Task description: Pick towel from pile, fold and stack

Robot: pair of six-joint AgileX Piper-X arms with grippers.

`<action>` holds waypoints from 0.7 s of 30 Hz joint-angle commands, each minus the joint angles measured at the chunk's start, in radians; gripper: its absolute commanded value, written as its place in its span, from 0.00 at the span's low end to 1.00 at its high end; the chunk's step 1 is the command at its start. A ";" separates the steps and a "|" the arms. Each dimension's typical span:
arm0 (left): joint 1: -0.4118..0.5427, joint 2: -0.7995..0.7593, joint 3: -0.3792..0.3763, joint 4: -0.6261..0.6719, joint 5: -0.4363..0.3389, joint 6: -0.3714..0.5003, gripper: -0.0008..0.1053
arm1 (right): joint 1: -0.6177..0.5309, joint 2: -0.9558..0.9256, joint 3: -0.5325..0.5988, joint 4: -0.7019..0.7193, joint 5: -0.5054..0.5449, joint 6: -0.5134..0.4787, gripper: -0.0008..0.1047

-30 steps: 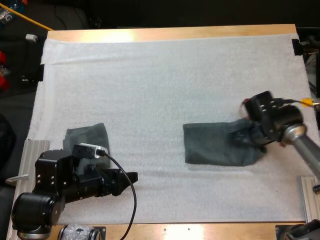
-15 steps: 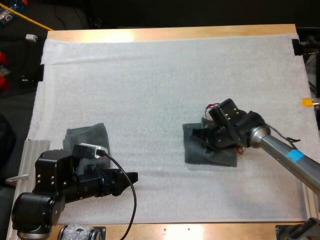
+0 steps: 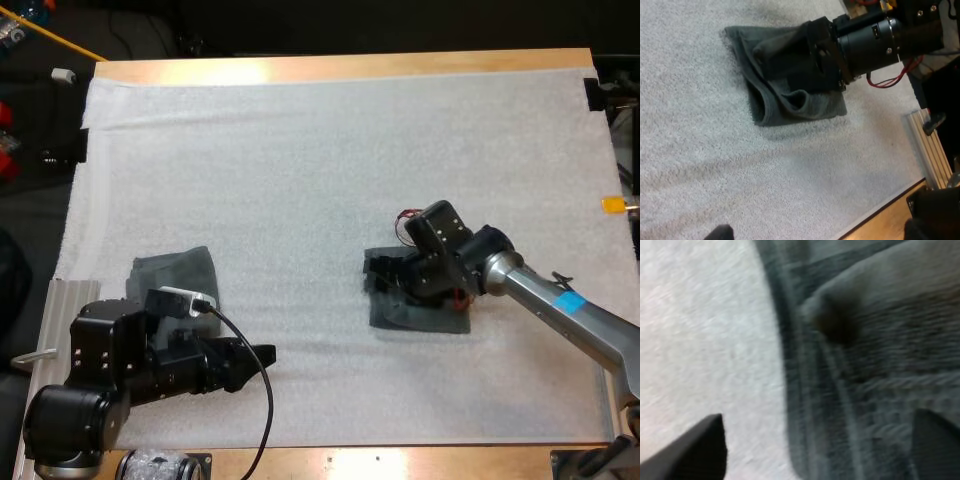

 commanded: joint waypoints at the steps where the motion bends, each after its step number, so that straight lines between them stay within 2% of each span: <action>1: 0.001 -0.004 -0.007 0.003 0.010 0.006 0.61 | 0.008 -0.005 -0.006 -0.010 -0.033 -0.009 0.72; 13: 0.001 -0.004 -0.007 0.000 0.010 0.006 0.61 | 0.139 0.067 -0.003 -0.030 -0.027 -0.004 0.71; 21: 0.001 -0.004 -0.007 0.000 0.010 0.015 0.61 | 0.148 0.033 -0.008 -0.032 -0.024 -0.011 0.71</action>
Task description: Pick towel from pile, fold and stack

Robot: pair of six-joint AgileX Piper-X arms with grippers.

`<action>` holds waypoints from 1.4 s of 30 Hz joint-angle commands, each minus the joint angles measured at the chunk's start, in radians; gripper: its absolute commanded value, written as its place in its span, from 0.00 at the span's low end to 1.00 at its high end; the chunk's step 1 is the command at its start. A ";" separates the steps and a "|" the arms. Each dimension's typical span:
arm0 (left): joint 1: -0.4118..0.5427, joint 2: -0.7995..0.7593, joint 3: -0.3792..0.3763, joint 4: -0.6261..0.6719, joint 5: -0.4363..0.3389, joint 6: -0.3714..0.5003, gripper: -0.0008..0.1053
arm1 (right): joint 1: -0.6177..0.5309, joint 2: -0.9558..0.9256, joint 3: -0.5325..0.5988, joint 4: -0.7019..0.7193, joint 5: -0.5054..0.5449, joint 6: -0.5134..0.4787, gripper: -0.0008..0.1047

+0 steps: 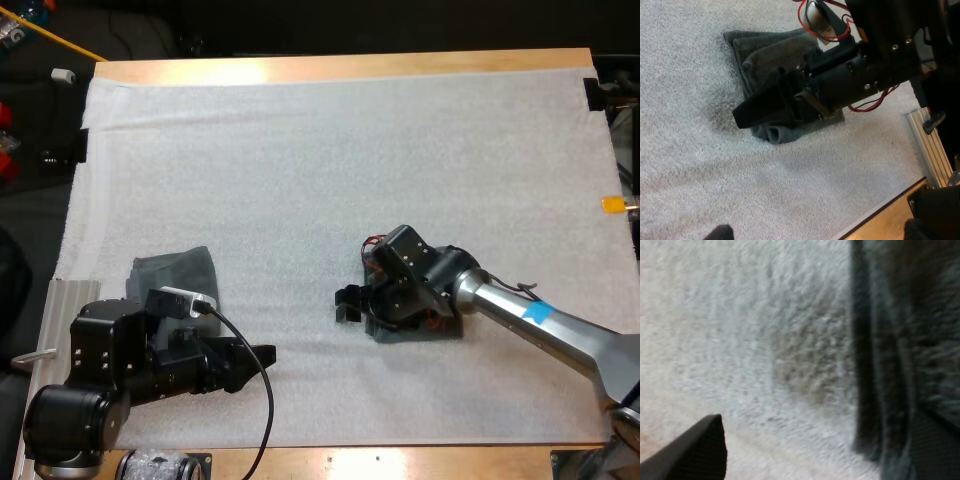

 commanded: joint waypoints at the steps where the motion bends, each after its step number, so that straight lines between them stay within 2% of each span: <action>1: 0.001 -0.004 -0.007 0.000 0.008 0.004 0.61 | 0.007 -0.031 -0.005 0.000 -0.002 -0.013 0.71; 6: 0.001 -0.004 -0.007 -0.005 0.008 0.012 0.61 | 0.007 -0.154 -0.005 0.052 0.034 -0.009 0.71; 17: -0.015 -0.004 0.054 -0.067 0.008 0.010 0.61 | 0.007 -0.560 -0.005 0.355 0.271 -0.125 0.71; 25: -0.051 -0.004 0.081 -0.116 0.007 0.010 0.61 | 0.007 -0.846 -0.005 0.515 0.285 -0.114 0.71; 28: -0.051 -0.004 0.081 -0.132 0.007 0.010 0.67 | 0.007 -0.932 -0.005 0.565 0.287 -0.088 0.71; 33: -0.051 -0.004 0.081 -0.165 0.003 0.009 0.68 | 0.007 -1.048 -0.005 0.630 0.366 -0.059 0.71; 35: -0.055 0.000 0.081 -0.194 -0.002 -0.011 0.68 | 0.007 -1.085 -0.005 0.644 0.419 -0.059 0.71; 42: -0.105 0.096 0.081 -0.348 -0.022 -0.112 0.68 | 0.007 -1.104 -0.005 0.644 0.431 -0.064 0.71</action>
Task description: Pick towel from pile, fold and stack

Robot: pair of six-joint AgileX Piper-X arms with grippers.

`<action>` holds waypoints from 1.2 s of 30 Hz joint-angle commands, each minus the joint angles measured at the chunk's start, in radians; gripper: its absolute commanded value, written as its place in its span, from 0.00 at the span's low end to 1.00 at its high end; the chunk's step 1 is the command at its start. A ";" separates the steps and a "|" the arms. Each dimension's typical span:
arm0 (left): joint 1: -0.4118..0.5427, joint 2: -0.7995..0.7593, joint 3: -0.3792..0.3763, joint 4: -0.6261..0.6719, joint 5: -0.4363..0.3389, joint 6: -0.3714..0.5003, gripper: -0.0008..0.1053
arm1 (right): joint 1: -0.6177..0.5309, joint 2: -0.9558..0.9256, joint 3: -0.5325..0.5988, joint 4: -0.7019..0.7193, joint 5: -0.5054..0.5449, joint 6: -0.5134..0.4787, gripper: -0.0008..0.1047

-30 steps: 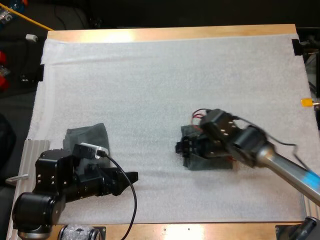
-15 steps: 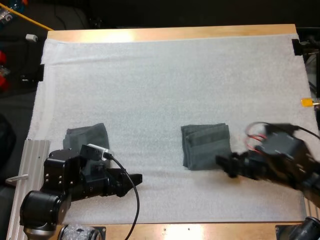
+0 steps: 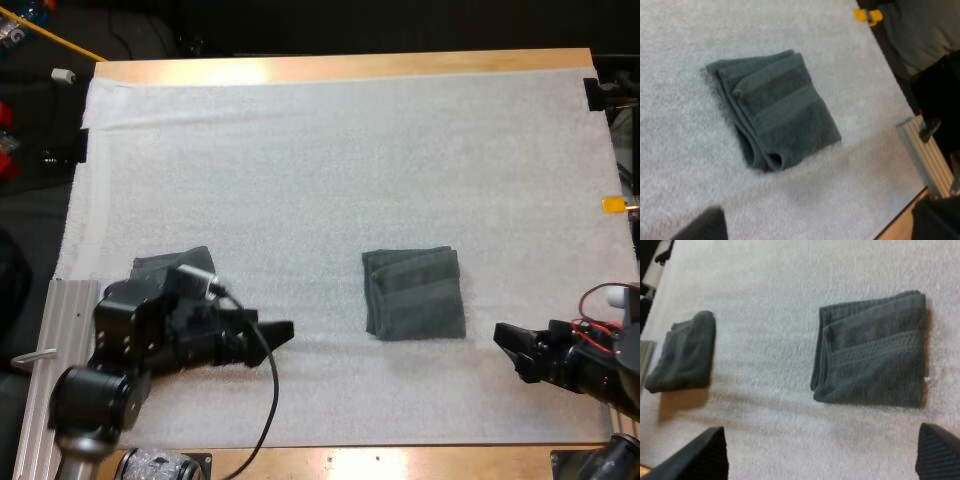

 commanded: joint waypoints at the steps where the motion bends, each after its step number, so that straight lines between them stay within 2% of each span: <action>1: -0.024 0.040 -0.002 -0.052 -0.011 -0.026 0.68 | 0.002 0.002 -0.005 0.003 0.009 0.003 0.71; 8: -0.127 0.282 -0.002 -0.219 -0.060 -0.056 0.68 | 0.002 0.002 -0.005 0.003 0.009 0.003 0.71; 14: -0.174 0.514 -0.002 -0.413 -0.058 -0.138 0.68 | 0.002 0.002 -0.005 0.003 0.012 0.003 0.71; 20: -0.176 0.703 -0.002 -0.568 -0.027 -0.212 0.68 | 0.002 0.002 -0.005 0.003 0.012 0.003 0.71; 24: -0.176 0.802 -0.002 -0.628 -0.021 -0.255 0.68 | 0.002 0.002 -0.005 0.005 0.012 0.003 0.71; 29: -0.176 0.914 -0.002 -0.684 0.048 -0.304 0.68 | 0.002 0.002 -0.005 0.016 0.012 0.006 0.71; 36: -0.176 0.952 -0.026 -0.696 0.057 -0.318 0.68 | 0.002 0.002 -0.005 0.016 0.012 0.006 0.71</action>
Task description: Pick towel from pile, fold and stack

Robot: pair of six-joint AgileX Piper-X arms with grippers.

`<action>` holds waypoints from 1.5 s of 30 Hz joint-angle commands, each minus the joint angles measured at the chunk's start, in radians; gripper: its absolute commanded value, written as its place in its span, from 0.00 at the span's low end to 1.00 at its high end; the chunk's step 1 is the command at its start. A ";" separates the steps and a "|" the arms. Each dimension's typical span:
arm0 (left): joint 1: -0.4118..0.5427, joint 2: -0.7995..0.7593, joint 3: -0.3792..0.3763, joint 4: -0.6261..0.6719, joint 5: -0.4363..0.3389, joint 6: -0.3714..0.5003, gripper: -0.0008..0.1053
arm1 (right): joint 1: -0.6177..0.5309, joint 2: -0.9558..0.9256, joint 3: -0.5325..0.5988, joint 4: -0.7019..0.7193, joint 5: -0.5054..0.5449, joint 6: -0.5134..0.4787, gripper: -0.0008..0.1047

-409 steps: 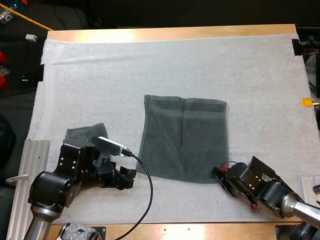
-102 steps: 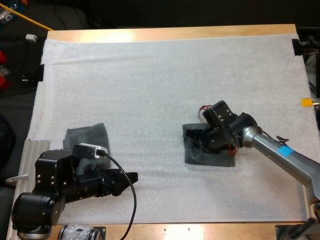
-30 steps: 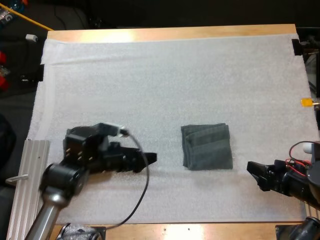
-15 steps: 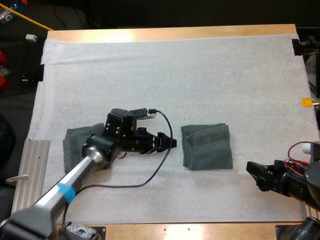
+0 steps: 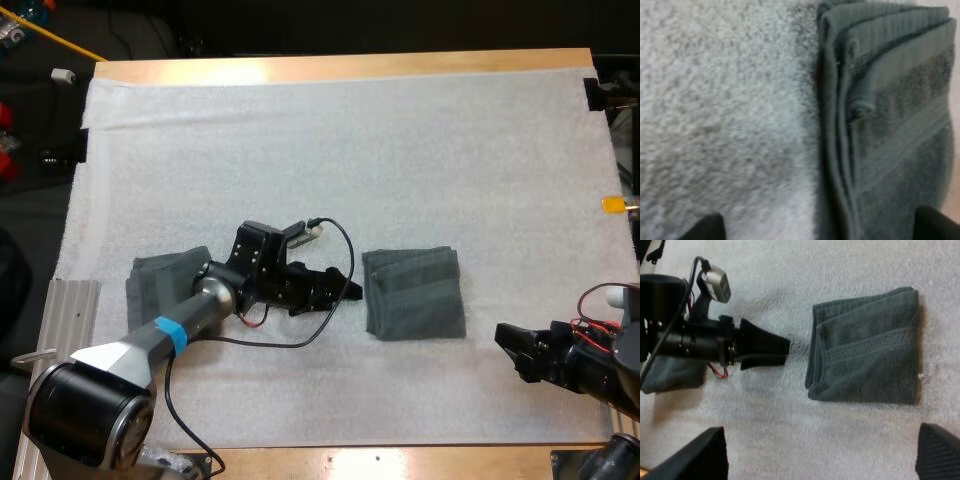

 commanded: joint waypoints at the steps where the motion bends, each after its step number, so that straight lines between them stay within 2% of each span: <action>1: -0.005 0.003 -0.017 -0.014 -0.004 -0.021 0.68 | 0.002 -0.001 -0.005 0.005 0.005 0.001 0.71; 6: -0.048 0.037 -0.053 -0.013 -0.002 -0.073 0.68 | 0.002 -0.001 -0.005 0.005 0.005 0.001 0.71; 15: -0.207 0.120 -0.176 0.004 -0.025 -0.156 0.68 | 0.002 -0.001 -0.005 0.005 0.005 0.001 0.71; 21: -0.260 0.163 -0.247 0.030 -0.023 -0.173 0.63 | 0.002 -0.001 -0.005 0.005 0.002 0.001 0.71; 24: -0.261 0.163 -0.251 0.033 -0.023 -0.173 0.47 | 0.002 -0.001 -0.005 0.012 0.002 0.001 0.71; 26: -0.261 0.163 -0.251 0.053 -0.025 -0.173 0.26 | 0.002 -0.001 -0.005 0.030 0.002 0.001 0.71; 27: -0.261 0.163 -0.251 0.057 -0.025 -0.170 0.20 | 0.002 -0.001 -0.005 0.036 0.002 0.001 0.71; 28: -0.261 0.163 -0.251 0.061 -0.025 -0.164 0.08 | 0.002 -0.001 -0.005 0.049 0.002 0.001 0.71; 29: -0.261 0.163 -0.251 0.063 -0.025 -0.162 0.01 | 0.002 -0.001 -0.005 0.060 0.002 0.001 0.71; 31: -0.261 0.160 -0.251 0.068 -0.025 -0.160 0.01 | 0.002 -0.001 -0.005 0.076 0.002 0.001 0.71; 36: -0.261 0.122 -0.251 0.084 -0.031 -0.103 0.01 | 0.002 -0.001 -0.005 0.090 0.002 0.001 0.71; 39: -0.259 0.072 -0.254 0.133 -0.065 -0.038 0.01 | 0.002 -0.001 -0.005 0.090 0.002 0.006 0.71; 45: -0.242 -0.001 -0.297 0.329 -0.133 0.138 0.01 | 0.002 -0.001 -0.005 0.090 0.002 0.006 0.71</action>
